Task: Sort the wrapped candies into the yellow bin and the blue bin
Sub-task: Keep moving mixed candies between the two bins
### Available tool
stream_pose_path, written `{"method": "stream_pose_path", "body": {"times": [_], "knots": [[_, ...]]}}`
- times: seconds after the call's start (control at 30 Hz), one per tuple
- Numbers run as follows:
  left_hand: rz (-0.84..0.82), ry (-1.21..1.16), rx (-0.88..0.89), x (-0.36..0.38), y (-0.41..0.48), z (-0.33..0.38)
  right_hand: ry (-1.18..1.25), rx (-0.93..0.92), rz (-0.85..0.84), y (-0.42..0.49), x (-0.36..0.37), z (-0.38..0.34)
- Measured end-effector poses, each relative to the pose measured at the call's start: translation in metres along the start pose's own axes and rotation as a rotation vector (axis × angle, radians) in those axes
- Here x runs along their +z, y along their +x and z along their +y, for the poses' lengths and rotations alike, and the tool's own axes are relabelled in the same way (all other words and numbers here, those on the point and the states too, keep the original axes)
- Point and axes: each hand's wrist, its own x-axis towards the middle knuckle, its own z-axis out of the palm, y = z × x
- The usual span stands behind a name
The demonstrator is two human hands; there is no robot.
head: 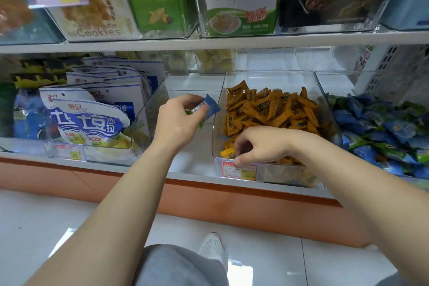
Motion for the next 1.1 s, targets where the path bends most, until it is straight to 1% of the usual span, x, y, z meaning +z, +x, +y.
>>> {"method": "stream_pose_path", "body": {"times": [0.07,0.17,0.23,0.33,0.4,0.47,0.5,0.57,0.63,0.7,0.77,0.8,0.87,0.93,0.97,1.0,1.03,1.1], "knots": [[0.009,-0.013,-0.001,0.0,-0.001,0.003,0.048,-0.012,0.032,-0.005,-0.001,0.003],[0.016,-0.034,0.004,0.0,-0.002,0.008,0.03,-0.048,0.045,-0.01,-0.001,0.005],[0.018,-0.045,0.012,0.0,-0.003,0.012,0.105,-0.072,0.12,-0.015,-0.001,0.008],[0.029,-0.089,0.003,0.001,-0.004,0.021,0.294,-0.081,0.323,-0.028,-0.006,0.015],[0.018,-0.184,-0.032,0.004,-0.004,0.029,0.429,-0.056,0.543,-0.035,-0.009,0.02],[-0.067,-0.329,-0.079,0.011,-0.006,0.038,0.635,-0.003,0.745,-0.04,-0.011,0.024],[-0.134,-0.391,-0.105,0.016,-0.008,0.043,0.777,0.013,0.8,-0.041,-0.012,0.024],[-0.255,-0.484,-0.154,0.028,-0.013,0.054,1.059,0.007,0.832,-0.045,-0.012,0.021],[-0.312,-0.6,-0.202,0.04,-0.017,0.064,1.222,-0.003,0.834,-0.048,-0.013,0.016],[-0.3,-0.698,-0.226,0.049,-0.021,0.073,1.343,-0.015,0.818,-0.052,-0.014,0.012],[-0.235,-0.72,-0.222,0.054,-0.022,0.081,1.511,-0.045,0.753,-0.057,-0.016,0.011],[-0.202,-0.709,-0.217,0.056,-0.023,0.084,1.534,-0.066,0.719,-0.06,-0.016,0.011],[-0.159,-0.694,-0.22,0.059,-0.024,0.089,1.423,-0.095,0.701,-0.064,-0.013,0.013],[-0.169,-0.667,-0.236,0.062,-0.024,0.088,1.302,-0.081,0.743,-0.065,-0.011,0.017],[-0.194,-0.612,-0.247,0.063,-0.025,0.085,1.237,-0.055,0.777,-0.066,-0.01,0.021],[-0.239,-0.494,-0.25,0.065,-0.024,0.079,1.135,-0.014,0.821,-0.066,-0.009,0.026],[-0.317,-0.308,-0.234,0.067,-0.024,0.071,0.996,0.037,0.863,-0.067,-0.009,0.032],[-0.54,0.123,-0.189,0.073,-0.024,0.055,0.743,0.099,0.898,-0.069,-0.007,0.044]]}}
